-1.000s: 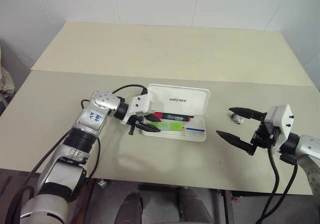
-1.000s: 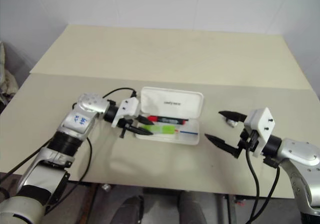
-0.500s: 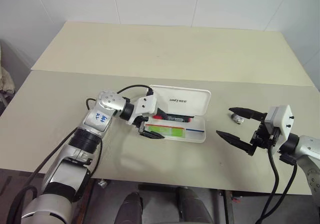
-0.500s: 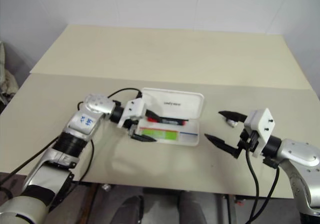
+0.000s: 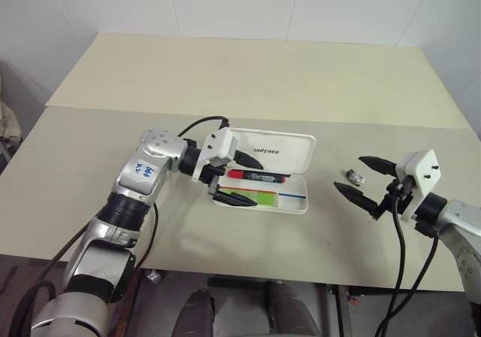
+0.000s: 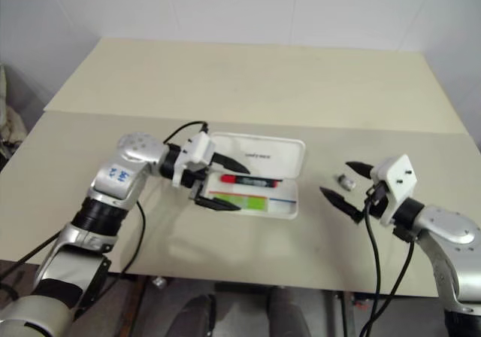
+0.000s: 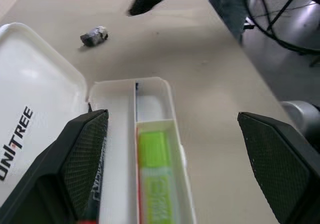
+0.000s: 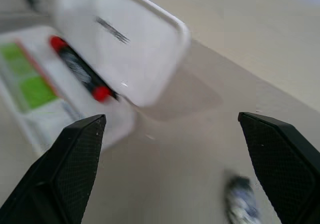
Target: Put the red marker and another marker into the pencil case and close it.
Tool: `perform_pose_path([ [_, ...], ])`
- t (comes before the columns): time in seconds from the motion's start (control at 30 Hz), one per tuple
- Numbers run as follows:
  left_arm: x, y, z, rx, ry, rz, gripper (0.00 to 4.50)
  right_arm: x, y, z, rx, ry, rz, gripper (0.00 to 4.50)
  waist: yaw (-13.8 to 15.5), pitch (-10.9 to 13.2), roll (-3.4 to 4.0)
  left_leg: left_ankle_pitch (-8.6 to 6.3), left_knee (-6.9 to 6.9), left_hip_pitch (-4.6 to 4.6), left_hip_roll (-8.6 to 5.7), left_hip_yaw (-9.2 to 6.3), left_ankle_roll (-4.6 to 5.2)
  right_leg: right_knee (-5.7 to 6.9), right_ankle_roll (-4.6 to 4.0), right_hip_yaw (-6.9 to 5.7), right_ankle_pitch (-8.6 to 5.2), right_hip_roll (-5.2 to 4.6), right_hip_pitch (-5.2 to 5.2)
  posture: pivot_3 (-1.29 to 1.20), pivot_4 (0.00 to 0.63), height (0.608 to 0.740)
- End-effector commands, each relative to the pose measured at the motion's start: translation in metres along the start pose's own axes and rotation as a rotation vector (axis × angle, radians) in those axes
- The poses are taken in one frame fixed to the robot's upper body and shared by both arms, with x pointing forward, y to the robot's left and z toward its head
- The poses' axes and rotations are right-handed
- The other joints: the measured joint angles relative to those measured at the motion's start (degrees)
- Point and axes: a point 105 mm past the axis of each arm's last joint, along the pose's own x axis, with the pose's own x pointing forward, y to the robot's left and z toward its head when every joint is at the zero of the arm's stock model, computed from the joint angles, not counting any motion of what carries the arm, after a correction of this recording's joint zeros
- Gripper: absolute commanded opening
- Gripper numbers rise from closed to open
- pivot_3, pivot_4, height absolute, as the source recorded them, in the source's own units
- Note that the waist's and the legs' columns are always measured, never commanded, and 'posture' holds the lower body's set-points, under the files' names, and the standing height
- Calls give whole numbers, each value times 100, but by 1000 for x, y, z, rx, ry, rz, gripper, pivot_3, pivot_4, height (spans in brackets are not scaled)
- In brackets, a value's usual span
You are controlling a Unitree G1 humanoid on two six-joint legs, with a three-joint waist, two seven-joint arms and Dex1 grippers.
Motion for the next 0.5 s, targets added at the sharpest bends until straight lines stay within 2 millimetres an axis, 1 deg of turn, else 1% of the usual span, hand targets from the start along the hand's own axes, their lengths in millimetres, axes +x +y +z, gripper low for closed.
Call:
perform_pose_path([
  [0.03,-21,3,19,51,-100,58,4451,2,-17,-10,9,84,-74,4500,5,0,0,1,0,0,0,0,0,1,0,0,0,0,0,0,150,740],
  [0.13,-42,1,34,67,-182,82,4451,7,-26,-15,45,109,-101,4500,-8,0,0,3,0,-1,-1,0,0,2,-1,0,0,-1,-2,0,150,740],
  [0.23,-59,-1,43,58,-227,101,4451,12,-29,-20,69,125,-87,4500,-19,0,0,3,-1,0,1,0,0,4,-1,0,0,0,-3,0,150,740],
  [0.43,-82,-1,59,53,-270,156,4451,20,-35,-29,73,156,-51,4500,-15,0,-1,3,-1,-2,0,0,0,-1,1,0,1,-2,-2,0,150,740],
  [0.5,-87,-2,61,51,-271,177,4451,22,-35,-34,84,162,-31,4500,-9,1,-1,3,-1,-2,0,0,0,-2,1,-1,1,-2,-2,0,150,740],
])
